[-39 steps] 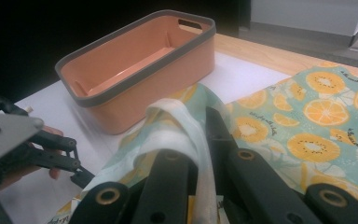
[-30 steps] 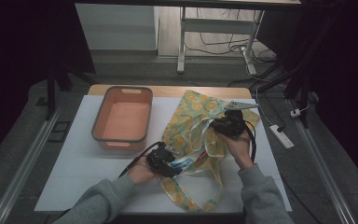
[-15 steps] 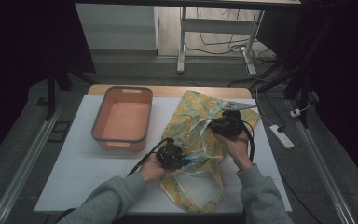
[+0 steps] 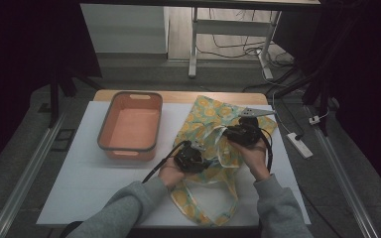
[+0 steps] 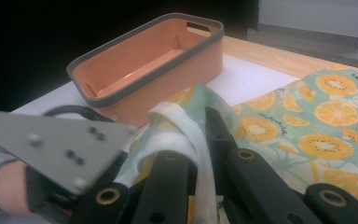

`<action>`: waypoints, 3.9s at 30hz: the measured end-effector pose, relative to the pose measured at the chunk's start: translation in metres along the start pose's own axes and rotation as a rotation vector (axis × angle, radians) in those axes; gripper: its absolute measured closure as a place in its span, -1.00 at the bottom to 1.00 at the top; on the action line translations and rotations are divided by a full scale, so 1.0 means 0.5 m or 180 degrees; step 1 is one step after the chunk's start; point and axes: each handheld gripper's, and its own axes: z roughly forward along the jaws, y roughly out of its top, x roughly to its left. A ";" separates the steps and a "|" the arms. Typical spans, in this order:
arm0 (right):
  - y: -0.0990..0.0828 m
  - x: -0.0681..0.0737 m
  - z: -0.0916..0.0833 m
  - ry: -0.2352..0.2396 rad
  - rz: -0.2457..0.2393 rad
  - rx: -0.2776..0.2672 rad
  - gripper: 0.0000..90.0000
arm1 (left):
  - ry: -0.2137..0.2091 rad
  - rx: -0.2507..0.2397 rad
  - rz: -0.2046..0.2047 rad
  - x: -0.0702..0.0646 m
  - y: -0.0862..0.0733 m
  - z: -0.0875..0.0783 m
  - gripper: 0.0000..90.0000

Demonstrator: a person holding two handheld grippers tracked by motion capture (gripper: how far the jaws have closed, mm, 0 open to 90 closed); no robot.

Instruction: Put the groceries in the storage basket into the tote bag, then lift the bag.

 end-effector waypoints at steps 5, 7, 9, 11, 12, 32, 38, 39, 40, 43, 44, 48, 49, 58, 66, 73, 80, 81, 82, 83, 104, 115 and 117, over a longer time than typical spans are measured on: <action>0.000 -0.002 -0.003 -0.0018 0.0001 0.0014 0.97 | -0.0092 -0.0030 0.0150 -0.002 -0.020 -0.056 0.08; -0.001 -0.002 -0.003 -0.0014 0.0002 0.0013 0.97 | -0.0103 -0.0074 0.0239 -0.007 -0.027 -0.082 0.05; -0.002 -0.003 -0.003 -0.0015 0.0009 0.0021 0.97 | -0.0057 -0.0083 0.0339 -0.012 -0.034 -0.105 0.03; -0.004 -0.004 -0.001 -0.0008 0.0013 0.0042 0.97 | -0.0039 -0.0106 0.0365 -0.010 -0.040 -0.126 -0.02; -0.005 -0.004 0.000 -0.0007 0.0018 0.0053 0.97 | -0.0058 -0.0136 0.0340 -0.007 -0.042 -0.136 -0.03; -0.041 0.013 -0.020 -0.0056 -0.0043 0.0242 0.96 | 0.0134 -0.0335 -0.0031 0.097 -0.068 -0.249 -0.04; -0.058 0.015 -0.037 -0.0069 -0.0065 0.0286 0.96 | 0.0161 -0.0368 -0.0087 0.117 -0.068 -0.263 -0.05; -0.060 0.015 -0.041 -0.0073 -0.0072 0.0298 0.96 | 0.0154 -0.0366 -0.0094 0.119 -0.068 -0.262 -0.04; -0.063 0.015 -0.044 -0.0082 -0.0083 0.0315 0.96 | 0.0149 -0.0367 -0.0102 0.120 -0.068 -0.260 -0.02; -0.070 0.018 -0.052 -0.0087 -0.0102 0.0319 0.96 | 0.0131 -0.0319 -0.0085 0.121 -0.066 -0.252 -0.02; -0.071 0.019 -0.054 -0.0085 -0.0105 0.0314 0.96 | 0.0125 -0.0305 -0.0072 0.119 -0.065 -0.249 -0.02; -0.074 0.024 -0.060 -0.0080 -0.0128 0.0320 0.96 | 0.0128 -0.0272 0.0003 0.110 -0.060 -0.240 -0.04; -0.074 0.024 -0.061 -0.0072 -0.0137 0.0319 0.96 | 0.0127 -0.0266 0.0010 0.108 -0.059 -0.237 -0.05; -0.078 0.025 -0.064 -0.0060 -0.0157 0.0331 0.96 | 0.0104 -0.0085 0.0214 0.082 -0.044 -0.204 -0.12; -0.076 0.026 -0.067 -0.0058 -0.0168 0.0329 0.96 | 0.0252 0.0135 0.0409 0.062 -0.018 -0.157 -0.17; -0.074 0.023 -0.069 -0.0039 -0.0155 0.0332 0.96 | 0.0354 0.0284 0.0421 0.061 -0.011 -0.123 -0.23; -0.072 0.025 -0.068 -0.0017 -0.0159 0.0322 0.96 | 0.0555 0.0450 0.0546 0.047 0.004 -0.090 -0.30; -0.072 0.025 -0.067 -0.0016 -0.0161 0.0324 0.96 | 0.0580 0.0454 0.0549 0.046 0.007 -0.085 -0.31; -0.072 0.026 -0.067 -0.0015 -0.0162 0.0328 0.96 | 0.0610 0.0459 0.0544 0.046 0.011 -0.080 -0.31; -0.072 0.026 -0.066 -0.0013 -0.0163 0.0329 0.96 | 0.0648 0.0478 0.0563 0.045 0.014 -0.075 -0.30; -0.079 0.019 -0.059 0.0054 -0.0112 0.0392 0.73 | 0.0084 0.0012 0.0086 0.086 0.001 -0.181 0.98; -0.063 0.079 -0.120 0.0139 -0.0253 0.0186 -0.32 | 0.0014 -0.0108 -0.0078 0.117 -0.027 -0.222 0.98; -0.071 0.084 -0.146 0.0086 -0.0244 0.0161 -0.32 | 0.0025 -0.0107 -0.0092 0.118 -0.029 -0.222 0.99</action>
